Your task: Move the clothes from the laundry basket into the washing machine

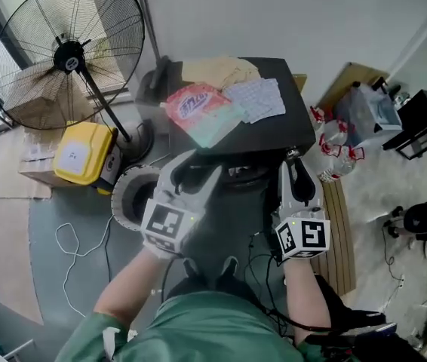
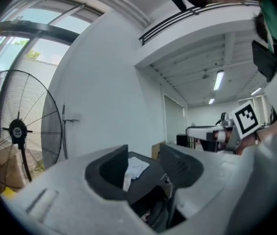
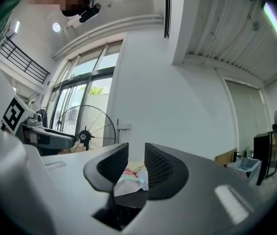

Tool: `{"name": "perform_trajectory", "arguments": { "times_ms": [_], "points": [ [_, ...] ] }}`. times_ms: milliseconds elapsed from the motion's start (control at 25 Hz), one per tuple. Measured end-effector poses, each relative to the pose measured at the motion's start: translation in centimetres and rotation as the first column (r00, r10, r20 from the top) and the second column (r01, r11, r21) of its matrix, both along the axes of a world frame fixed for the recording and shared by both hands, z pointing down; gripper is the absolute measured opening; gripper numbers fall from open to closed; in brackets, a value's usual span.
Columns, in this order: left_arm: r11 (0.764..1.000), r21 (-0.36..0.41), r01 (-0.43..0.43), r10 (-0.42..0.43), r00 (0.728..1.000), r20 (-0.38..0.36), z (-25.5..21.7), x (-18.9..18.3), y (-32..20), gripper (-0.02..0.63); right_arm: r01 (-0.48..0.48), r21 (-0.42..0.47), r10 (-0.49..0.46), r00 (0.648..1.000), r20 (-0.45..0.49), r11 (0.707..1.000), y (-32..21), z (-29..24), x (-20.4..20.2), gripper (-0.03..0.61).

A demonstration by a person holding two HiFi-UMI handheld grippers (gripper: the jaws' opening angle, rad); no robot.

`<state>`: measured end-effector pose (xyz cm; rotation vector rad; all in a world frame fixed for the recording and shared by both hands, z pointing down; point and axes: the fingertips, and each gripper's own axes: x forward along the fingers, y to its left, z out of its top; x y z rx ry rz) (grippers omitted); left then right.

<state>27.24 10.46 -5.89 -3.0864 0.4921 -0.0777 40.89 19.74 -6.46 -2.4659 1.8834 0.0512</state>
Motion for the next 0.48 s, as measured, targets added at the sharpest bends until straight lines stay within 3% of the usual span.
{"name": "perform_trajectory", "arguments": {
  "times_ms": [480],
  "points": [
    [0.998,0.009,-0.054,0.054,0.998,-0.026,-1.9,-0.3,-1.8,0.196,-0.044,0.007,0.044,0.999,-0.031,0.999,-0.8,-2.4,-1.8,0.104]
  ]
}}
